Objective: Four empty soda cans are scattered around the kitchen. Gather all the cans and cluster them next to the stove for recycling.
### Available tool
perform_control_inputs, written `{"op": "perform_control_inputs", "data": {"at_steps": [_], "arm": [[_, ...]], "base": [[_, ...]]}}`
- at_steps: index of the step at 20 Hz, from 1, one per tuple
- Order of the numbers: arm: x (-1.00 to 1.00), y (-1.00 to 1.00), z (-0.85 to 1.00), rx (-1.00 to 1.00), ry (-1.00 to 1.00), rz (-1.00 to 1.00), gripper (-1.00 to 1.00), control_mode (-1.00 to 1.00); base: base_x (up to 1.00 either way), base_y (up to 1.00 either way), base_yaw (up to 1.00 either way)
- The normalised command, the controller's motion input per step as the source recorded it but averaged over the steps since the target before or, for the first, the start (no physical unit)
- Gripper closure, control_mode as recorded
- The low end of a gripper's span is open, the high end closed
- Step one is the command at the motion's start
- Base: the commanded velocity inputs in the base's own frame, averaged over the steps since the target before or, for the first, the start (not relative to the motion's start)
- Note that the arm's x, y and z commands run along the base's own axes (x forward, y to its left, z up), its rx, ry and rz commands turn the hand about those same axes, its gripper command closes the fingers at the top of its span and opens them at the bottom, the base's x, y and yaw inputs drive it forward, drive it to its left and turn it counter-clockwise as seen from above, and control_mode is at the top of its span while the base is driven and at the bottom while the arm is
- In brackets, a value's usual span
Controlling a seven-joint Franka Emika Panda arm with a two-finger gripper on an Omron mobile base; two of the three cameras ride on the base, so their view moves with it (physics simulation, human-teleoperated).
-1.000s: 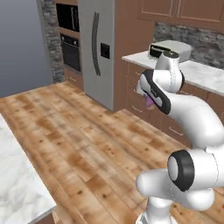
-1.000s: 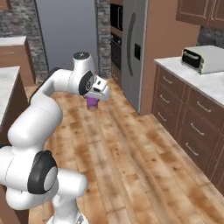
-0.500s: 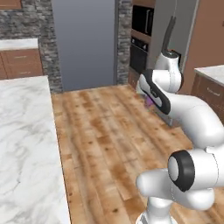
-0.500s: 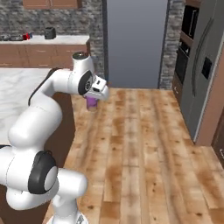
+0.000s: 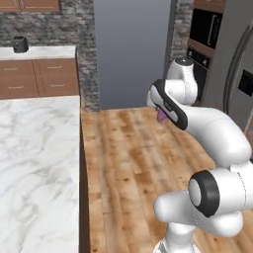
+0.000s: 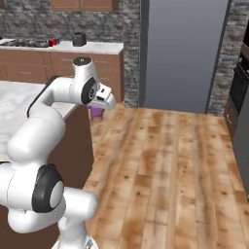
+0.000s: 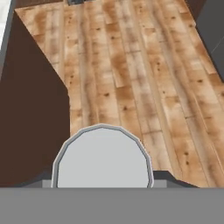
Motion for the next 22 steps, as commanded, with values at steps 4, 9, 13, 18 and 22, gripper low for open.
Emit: {"op": "perform_control_inputs", "data": {"at_steps": [4,9,13,18,22], "arm": [[0.00,0.00,0.00,0.00,0.00,0.00,1.00,1.00],[0.00,0.00,0.00,0.00,0.00,0.00,1.00,1.00],[0.00,0.00,0.00,0.00,0.00,0.00,1.00,1.00],[0.00,0.00,0.00,0.00,0.00,0.00,1.00,1.00],[0.00,0.00,0.00,0.00,0.00,0.00,1.00,1.00]], "base": [[1.00,-0.14,0.13],[1.00,-0.15,0.08],[1.00,-0.16,0.02],[1.00,-0.19,0.00],[1.00,-0.22,0.00]]}}
